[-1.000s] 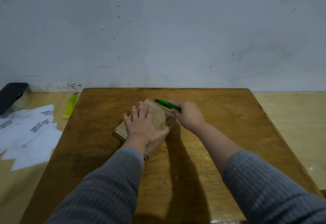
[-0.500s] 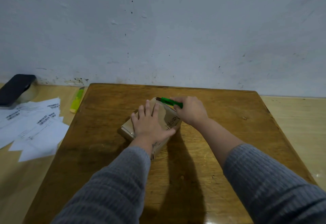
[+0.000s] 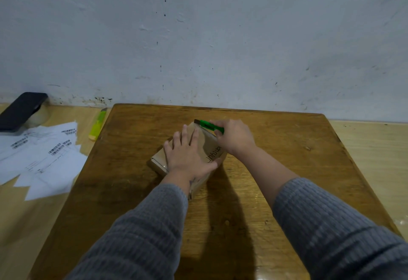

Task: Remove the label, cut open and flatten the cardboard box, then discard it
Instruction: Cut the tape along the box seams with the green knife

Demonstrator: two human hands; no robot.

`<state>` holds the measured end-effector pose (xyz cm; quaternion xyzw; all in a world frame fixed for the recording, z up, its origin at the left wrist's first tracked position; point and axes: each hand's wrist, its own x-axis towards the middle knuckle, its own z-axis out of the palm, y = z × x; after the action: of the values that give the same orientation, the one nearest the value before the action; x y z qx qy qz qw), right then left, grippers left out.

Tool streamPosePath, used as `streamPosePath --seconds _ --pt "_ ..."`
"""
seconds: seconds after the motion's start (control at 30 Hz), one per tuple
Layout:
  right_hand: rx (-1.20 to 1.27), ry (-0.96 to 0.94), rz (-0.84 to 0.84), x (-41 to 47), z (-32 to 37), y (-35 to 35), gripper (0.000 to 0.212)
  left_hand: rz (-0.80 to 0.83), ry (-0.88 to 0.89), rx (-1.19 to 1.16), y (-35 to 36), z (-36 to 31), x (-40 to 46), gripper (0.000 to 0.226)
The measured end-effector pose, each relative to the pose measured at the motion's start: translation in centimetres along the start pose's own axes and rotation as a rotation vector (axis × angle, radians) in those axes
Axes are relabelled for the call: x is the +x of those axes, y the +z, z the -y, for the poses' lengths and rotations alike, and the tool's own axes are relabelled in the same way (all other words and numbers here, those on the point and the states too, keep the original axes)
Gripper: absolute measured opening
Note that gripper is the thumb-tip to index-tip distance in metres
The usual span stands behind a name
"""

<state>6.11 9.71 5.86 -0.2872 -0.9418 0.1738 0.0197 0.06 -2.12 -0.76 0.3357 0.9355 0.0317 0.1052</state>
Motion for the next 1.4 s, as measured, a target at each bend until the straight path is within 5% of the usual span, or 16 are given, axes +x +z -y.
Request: streamPosePath --seconds 0.97,1.4 --pt "-0.120 0.080 0.056 -6.1 -6.1 -1.8 0.039 0.010 -0.023 -0.006 -0.2 -0.2 -0.2 0.121" --pt "0.237 0.236 -0.114 -7.1 -8.3 -2.4 0.035 0.022 -0.136 -0.097 -0.3 -1.9 0.3 0.124"
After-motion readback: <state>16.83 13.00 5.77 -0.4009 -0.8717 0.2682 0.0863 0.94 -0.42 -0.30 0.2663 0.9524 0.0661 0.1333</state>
